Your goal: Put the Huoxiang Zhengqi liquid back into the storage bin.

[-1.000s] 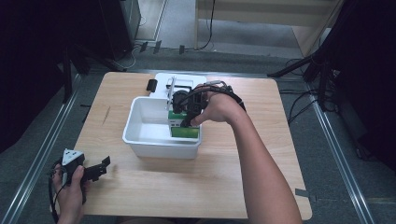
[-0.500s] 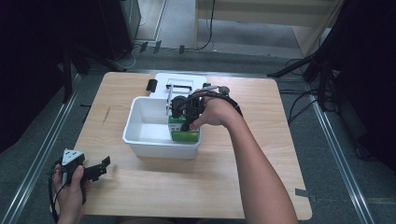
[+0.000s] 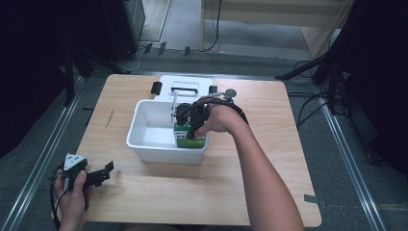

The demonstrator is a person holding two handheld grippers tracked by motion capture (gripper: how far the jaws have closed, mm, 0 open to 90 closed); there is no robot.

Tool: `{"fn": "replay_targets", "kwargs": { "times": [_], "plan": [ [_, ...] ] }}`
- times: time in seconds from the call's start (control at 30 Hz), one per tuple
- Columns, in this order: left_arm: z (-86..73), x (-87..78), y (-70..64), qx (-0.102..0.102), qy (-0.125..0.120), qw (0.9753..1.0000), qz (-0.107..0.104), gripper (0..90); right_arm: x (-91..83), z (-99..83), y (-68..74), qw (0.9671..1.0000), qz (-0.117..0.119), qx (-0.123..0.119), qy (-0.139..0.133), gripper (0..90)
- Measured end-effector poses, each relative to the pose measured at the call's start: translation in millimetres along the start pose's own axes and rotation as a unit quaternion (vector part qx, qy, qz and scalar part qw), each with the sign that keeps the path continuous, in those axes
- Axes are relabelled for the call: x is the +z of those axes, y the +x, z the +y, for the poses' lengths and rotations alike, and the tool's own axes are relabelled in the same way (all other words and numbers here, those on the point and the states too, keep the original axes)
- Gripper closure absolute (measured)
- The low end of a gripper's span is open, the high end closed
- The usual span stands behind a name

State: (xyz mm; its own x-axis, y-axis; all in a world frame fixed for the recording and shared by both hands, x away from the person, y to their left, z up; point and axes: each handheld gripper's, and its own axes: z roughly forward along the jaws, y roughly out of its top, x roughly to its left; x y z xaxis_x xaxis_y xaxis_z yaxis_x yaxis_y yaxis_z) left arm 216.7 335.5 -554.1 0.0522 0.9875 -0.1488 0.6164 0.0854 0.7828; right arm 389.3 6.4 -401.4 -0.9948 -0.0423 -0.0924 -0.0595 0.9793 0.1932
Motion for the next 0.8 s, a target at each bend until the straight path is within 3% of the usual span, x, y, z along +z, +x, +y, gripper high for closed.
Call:
{"fn": "replay_targets", "kwargs": {
  "times": [0.17,0.43,0.7,0.8],
  "plan": [
    [0.0,0.1,0.1,0.000,0.000,1.0000,-0.001,1.0,3.5,-1.0,-0.5,1.0000,0.005,0.005,0.000,62.4],
    [-0.1,0.3,-0.3,0.000,-0.001,1.0000,0.001,1.0,-5.8,-4.1,-1.3,0.9995,0.007,0.027,-0.014,58.5],
    [0.0,0.3,-0.5,0.001,0.000,1.0000,0.001,1.0,-23.4,-9.7,-1.6,0.9962,0.005,0.081,-0.032,43.7],
    [0.0,0.3,-0.5,0.001,0.000,1.0000,0.001,1.0,-30.8,-10.7,-0.6,0.9943,-0.008,0.101,-0.035,39.9]
  ]
}}
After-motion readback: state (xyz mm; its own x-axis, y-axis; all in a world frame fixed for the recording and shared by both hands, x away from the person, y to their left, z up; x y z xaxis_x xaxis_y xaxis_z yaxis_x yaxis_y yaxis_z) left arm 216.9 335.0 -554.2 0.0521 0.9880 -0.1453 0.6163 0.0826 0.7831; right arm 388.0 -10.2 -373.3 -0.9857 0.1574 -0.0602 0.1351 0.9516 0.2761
